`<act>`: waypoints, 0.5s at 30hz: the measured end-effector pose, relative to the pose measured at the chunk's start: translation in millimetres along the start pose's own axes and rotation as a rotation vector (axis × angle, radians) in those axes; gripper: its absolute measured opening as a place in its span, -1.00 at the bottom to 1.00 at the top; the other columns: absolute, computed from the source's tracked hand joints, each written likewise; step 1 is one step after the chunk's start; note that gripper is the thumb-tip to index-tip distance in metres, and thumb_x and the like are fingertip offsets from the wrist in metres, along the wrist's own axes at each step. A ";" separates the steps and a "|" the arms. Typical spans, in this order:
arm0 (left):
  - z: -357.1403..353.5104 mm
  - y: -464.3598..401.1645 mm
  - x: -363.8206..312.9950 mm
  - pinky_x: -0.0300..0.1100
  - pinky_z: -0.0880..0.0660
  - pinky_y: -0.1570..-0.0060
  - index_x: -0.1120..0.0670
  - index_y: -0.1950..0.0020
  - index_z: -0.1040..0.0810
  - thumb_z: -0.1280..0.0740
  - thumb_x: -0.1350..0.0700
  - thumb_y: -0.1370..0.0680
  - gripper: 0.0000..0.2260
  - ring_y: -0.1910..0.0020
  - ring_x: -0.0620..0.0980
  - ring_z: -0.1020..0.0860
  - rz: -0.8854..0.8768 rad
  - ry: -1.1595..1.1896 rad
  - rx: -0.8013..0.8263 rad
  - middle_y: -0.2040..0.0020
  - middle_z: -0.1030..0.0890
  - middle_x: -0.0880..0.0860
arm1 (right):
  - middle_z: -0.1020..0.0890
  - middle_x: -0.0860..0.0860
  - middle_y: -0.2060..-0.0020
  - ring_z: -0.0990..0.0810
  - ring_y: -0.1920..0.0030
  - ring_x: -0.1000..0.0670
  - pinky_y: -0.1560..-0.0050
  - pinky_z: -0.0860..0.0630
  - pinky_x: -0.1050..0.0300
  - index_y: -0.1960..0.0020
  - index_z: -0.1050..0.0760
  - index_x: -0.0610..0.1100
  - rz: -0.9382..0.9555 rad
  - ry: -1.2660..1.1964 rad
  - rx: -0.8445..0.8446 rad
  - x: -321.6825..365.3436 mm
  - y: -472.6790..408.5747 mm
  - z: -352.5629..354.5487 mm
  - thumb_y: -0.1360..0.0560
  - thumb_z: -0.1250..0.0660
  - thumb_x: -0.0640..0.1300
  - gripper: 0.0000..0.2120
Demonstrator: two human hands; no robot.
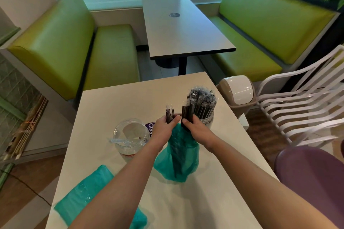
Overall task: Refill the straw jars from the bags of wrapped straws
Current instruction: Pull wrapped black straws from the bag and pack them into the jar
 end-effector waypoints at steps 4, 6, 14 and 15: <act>-3.4 -2.5 0.5 0.06 -0.54 -0.17 -0.11 -0.07 -0.68 -0.40 -0.03 -0.55 -0.86 -0.05 -0.03 -0.64 -0.028 -0.054 0.016 0.00 -0.70 -0.02 | -0.57 0.01 -0.09 -0.56 -0.04 0.11 0.09 -0.50 0.38 -0.28 -0.35 -0.06 0.076 0.034 -0.087 17.2 5.1 8.7 -0.66 -0.15 -0.09 -0.79; -7.4 -3.6 -0.8 0.10 -0.54 -0.16 -0.08 -0.11 -0.67 -0.40 -0.07 -0.54 -0.81 -0.04 -0.01 -0.64 -0.029 -0.069 0.019 0.00 -0.70 0.00 | -0.58 -0.04 -0.12 -0.56 -0.12 0.01 -0.10 -0.51 0.17 -0.29 -0.35 -0.09 0.104 0.069 -0.119 23.6 6.3 12.0 -0.65 -0.16 -0.09 -0.77; -18.3 -10.2 -8.1 -0.05 -0.53 -0.12 -0.06 -0.18 -0.62 -0.33 -0.12 -0.57 -0.75 -0.08 -0.01 -0.61 -0.023 -0.072 0.027 -0.02 -0.69 0.01 | -0.60 0.01 -0.01 -0.58 -0.03 0.02 -0.13 -0.50 0.00 -0.26 -0.36 -0.07 0.254 0.202 -0.292 52.4 11.2 37.3 -0.65 -0.15 -0.08 -0.80; -19.0 -11.6 -7.9 -0.09 -0.51 -0.08 -0.07 -0.18 -0.62 -0.32 -0.11 -0.58 -0.76 -0.09 -0.01 -0.60 -0.026 -0.099 0.020 -0.03 -0.68 0.01 | -0.61 -0.01 0.00 -0.60 -0.03 0.01 -0.13 -0.52 -0.03 -0.25 -0.36 -0.07 0.283 0.204 -0.321 59.9 11.1 42.5 -0.65 -0.15 -0.07 -0.80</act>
Point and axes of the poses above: each hand's wrist, its own y-axis away from the middle knuckle, its own z-axis out of the back of the hand, x = y × z, the point moved 1 cm from there along -y, towards the middle knuckle
